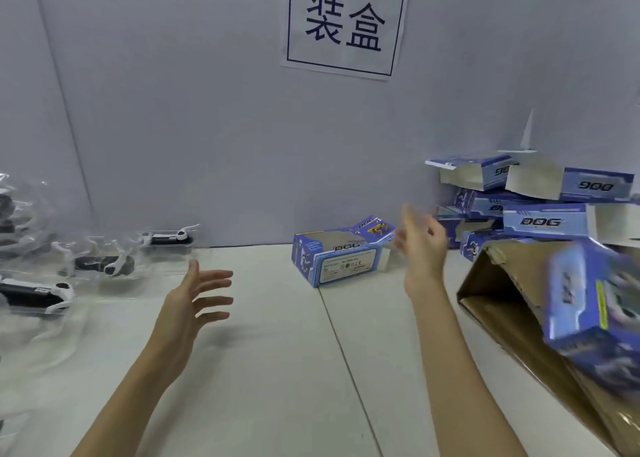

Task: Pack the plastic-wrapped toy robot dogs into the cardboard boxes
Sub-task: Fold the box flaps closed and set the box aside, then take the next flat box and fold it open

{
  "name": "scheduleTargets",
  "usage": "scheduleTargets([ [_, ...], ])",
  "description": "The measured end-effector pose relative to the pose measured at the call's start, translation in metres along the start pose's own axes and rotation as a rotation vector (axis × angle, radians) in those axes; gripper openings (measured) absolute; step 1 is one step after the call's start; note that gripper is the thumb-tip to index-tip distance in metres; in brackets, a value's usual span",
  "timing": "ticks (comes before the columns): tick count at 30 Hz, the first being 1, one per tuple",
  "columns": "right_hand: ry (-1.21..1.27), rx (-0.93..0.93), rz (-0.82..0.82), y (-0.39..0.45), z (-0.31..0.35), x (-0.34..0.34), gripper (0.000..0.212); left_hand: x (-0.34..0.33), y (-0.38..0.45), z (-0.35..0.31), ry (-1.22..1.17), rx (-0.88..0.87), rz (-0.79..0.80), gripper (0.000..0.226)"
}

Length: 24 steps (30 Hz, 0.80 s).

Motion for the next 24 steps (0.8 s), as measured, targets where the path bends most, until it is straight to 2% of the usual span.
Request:
scheduleTargets([
  [2, -0.366, 0.14, 0.132, -0.005, -0.024, -0.014, 0.067, -0.001, -0.001, 0.001, 0.01, 0.006, 0.006, 0.064],
  [4, -0.777, 0.252, 0.349, -0.013, -0.052, -0.031, 0.086, 0.0, -0.001, 0.001, 0.013, 0.01, 0.001, 0.064],
  [6, -1.101, 0.216, 0.534, -0.022, -0.08, -0.041, 0.106, 0.002, -0.002, 0.0, 0.028, 0.012, -0.006, 0.062],
  [7, -1.168, 0.186, 0.592, -0.026, -0.092, -0.043, 0.107, 0.003, -0.002, 0.0, 0.038, 0.011, -0.005, 0.062],
  [9, -1.139, 0.154, 0.635, -0.029, -0.11, -0.043, 0.096, 0.005, -0.003, 0.0, 0.055, 0.013, -0.011, 0.061],
  [12, -0.974, 0.205, 0.595, -0.029, -0.12, -0.043, 0.07, 0.005, -0.003, -0.001, 0.072, 0.027, -0.028, 0.06],
  [15, -0.925, 0.223, 0.639, -0.033, -0.113, -0.047, 0.06, 0.001, -0.003, -0.002, 0.08, 0.036, -0.065, 0.053],
  [18, -0.832, 0.322, 0.753, -0.051, -0.096, -0.045, 0.057, -0.001, -0.001, -0.001, 0.07, 0.033, -0.118, 0.047],
  [21, -0.756, 0.385, 0.984, -0.078, -0.078, -0.042, 0.047, -0.001, -0.001, -0.002, 0.066, 0.074, -0.162, 0.058],
  [24, -0.682, 0.391, 1.105, -0.102, -0.055, -0.048, 0.034, 0.006, -0.005, -0.008, 0.106, 0.199, -0.094, 0.063],
])
Point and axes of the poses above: each hand's wrist, its own y-axis towards the middle knuckle, its own x-axis out of the back of the hand, z = x × y, the point moved 1 cm from there along y, towards the middle knuckle, and after that the axes turned 3 degrees about x, right-handed, at the moved point
